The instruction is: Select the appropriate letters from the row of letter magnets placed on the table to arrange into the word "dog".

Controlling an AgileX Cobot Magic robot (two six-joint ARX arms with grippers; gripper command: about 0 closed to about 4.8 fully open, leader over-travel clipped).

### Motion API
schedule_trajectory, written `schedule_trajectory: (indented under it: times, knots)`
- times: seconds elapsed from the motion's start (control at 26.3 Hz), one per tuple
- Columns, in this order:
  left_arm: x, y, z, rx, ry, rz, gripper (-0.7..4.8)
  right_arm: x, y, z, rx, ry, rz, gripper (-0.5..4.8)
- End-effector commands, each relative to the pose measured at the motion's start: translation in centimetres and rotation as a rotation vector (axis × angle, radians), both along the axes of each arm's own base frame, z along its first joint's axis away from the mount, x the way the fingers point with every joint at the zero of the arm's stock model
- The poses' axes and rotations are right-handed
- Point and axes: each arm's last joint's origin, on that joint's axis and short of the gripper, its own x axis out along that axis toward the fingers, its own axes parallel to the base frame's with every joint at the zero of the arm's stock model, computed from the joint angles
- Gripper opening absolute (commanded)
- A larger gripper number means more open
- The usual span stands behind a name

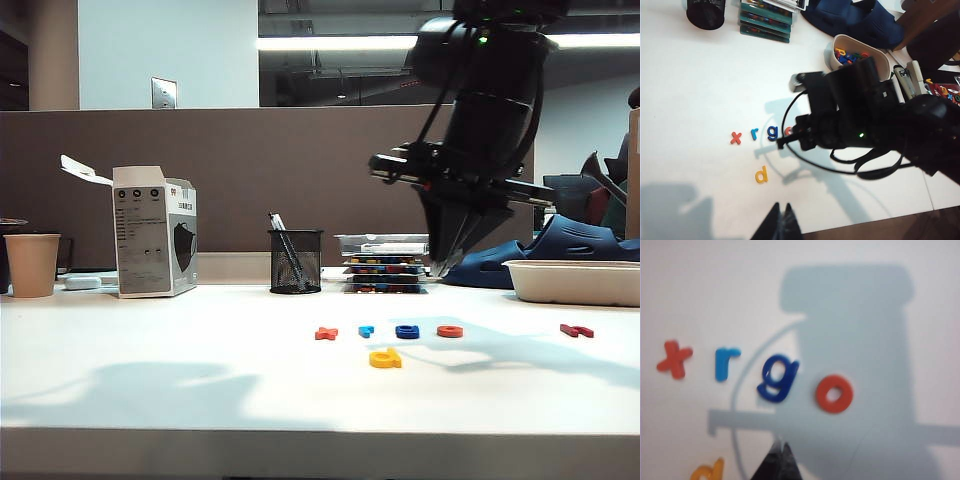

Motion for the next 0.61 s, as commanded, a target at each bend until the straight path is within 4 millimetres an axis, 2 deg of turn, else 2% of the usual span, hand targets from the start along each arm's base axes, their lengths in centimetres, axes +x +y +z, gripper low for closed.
schedule_trajectory:
  times: [0.04, 0.27, 0.61]
  knots:
    - [0.0, 0.1, 0.2, -0.011, -0.006, 0.009, -0.05, 1.0, -1.0, -0.1, 0.035, -0.021, -0.021, -0.06]
    - [0.0, 0.1, 0.2, -0.011, -0.006, 0.009, -0.05, 2.3, -2.5, -2.0, 0.111, 0.064, -0.033, -0.06]
    - [0.0, 0.1, 0.2, -0.011, -0.006, 0.009, -0.05, 3.0, -2.4, -3.2, 0.129, 0.072, -0.031, -0.06]
